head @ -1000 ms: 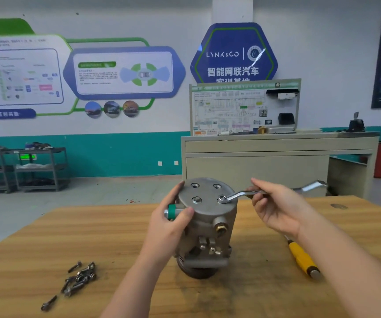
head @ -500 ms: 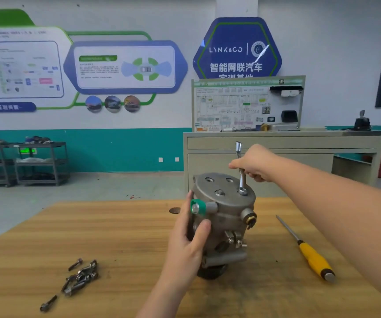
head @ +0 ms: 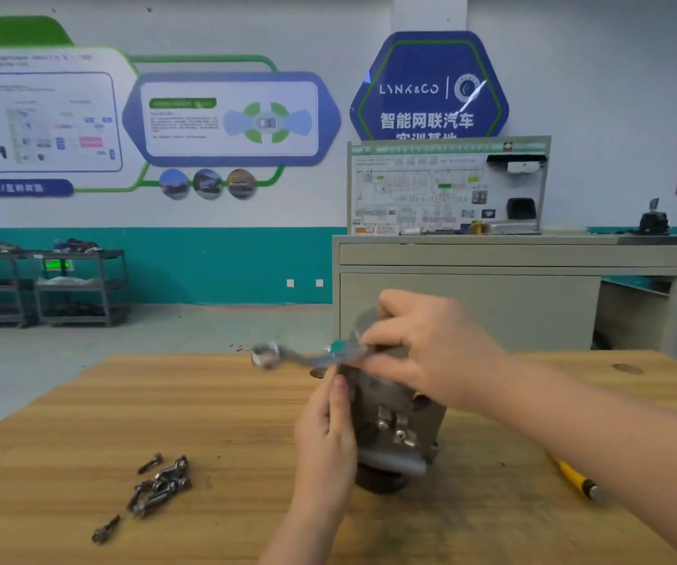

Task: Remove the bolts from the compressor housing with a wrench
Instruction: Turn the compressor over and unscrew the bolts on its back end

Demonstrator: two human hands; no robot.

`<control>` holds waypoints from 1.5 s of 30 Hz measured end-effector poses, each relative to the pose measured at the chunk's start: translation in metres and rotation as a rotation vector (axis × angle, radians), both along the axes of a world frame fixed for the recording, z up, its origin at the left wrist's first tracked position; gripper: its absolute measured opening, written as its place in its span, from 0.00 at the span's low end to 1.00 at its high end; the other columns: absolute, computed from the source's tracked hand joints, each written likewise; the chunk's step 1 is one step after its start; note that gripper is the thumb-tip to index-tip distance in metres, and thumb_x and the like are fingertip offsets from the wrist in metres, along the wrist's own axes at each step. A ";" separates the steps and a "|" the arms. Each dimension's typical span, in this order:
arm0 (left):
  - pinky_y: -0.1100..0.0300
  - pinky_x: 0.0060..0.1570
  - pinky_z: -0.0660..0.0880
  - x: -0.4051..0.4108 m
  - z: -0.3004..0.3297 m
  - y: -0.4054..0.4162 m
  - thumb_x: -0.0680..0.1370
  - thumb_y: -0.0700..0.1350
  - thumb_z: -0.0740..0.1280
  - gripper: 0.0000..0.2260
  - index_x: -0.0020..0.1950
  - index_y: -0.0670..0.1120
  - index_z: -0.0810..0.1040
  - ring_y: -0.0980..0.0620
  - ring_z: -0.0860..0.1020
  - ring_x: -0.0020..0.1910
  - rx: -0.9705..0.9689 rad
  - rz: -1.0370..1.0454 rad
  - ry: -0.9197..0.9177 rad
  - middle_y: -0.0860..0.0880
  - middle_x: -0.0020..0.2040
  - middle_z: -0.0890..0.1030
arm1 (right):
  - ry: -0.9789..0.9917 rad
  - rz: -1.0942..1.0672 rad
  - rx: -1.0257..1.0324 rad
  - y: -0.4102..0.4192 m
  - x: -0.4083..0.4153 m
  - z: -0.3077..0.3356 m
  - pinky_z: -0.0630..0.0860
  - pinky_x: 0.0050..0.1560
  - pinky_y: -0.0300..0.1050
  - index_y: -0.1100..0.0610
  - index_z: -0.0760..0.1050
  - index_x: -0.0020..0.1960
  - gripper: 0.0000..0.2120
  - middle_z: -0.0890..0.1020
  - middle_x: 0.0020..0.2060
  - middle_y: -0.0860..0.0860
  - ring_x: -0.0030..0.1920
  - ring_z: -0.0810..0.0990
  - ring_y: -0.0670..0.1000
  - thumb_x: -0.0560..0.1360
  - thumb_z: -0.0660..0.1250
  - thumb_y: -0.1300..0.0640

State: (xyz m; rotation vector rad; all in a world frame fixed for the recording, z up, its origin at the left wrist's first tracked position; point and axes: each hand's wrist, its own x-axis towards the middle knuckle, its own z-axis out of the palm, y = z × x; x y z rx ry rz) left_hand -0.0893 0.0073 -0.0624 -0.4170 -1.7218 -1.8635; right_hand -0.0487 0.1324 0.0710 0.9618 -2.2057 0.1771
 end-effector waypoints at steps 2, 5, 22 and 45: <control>0.71 0.50 0.74 0.003 -0.002 0.001 0.81 0.52 0.59 0.10 0.57 0.59 0.79 0.60 0.79 0.56 0.077 0.010 0.005 0.61 0.52 0.83 | 0.131 0.055 -0.028 0.008 0.018 -0.017 0.67 0.30 0.40 0.54 0.82 0.37 0.16 0.72 0.33 0.48 0.32 0.71 0.47 0.73 0.64 0.44; 0.60 0.65 0.67 0.009 -0.011 0.001 0.70 0.73 0.61 0.35 0.72 0.56 0.65 0.57 0.70 0.67 -0.040 0.075 0.038 0.54 0.68 0.72 | 0.132 0.138 -0.228 0.022 0.032 -0.042 0.72 0.31 0.39 0.56 0.81 0.35 0.17 0.76 0.35 0.49 0.33 0.75 0.45 0.75 0.65 0.45; 0.57 0.67 0.65 0.009 -0.011 0.001 0.60 0.57 0.73 0.47 0.71 0.70 0.50 0.63 0.68 0.68 -0.128 0.012 -0.079 0.62 0.69 0.69 | -1.083 -0.274 -1.299 0.058 -0.037 0.012 0.60 0.16 0.31 0.58 0.74 0.35 0.16 0.69 0.18 0.47 0.17 0.66 0.43 0.68 0.75 0.47; 0.53 0.58 0.75 0.001 -0.014 -0.009 0.61 0.52 0.78 0.38 0.66 0.58 0.64 0.57 0.79 0.58 -0.044 -0.073 -0.059 0.56 0.58 0.80 | -0.209 -0.021 -0.384 -0.005 0.048 -0.038 0.66 0.33 0.35 0.48 0.69 0.36 0.16 0.75 0.37 0.40 0.35 0.73 0.42 0.69 0.68 0.38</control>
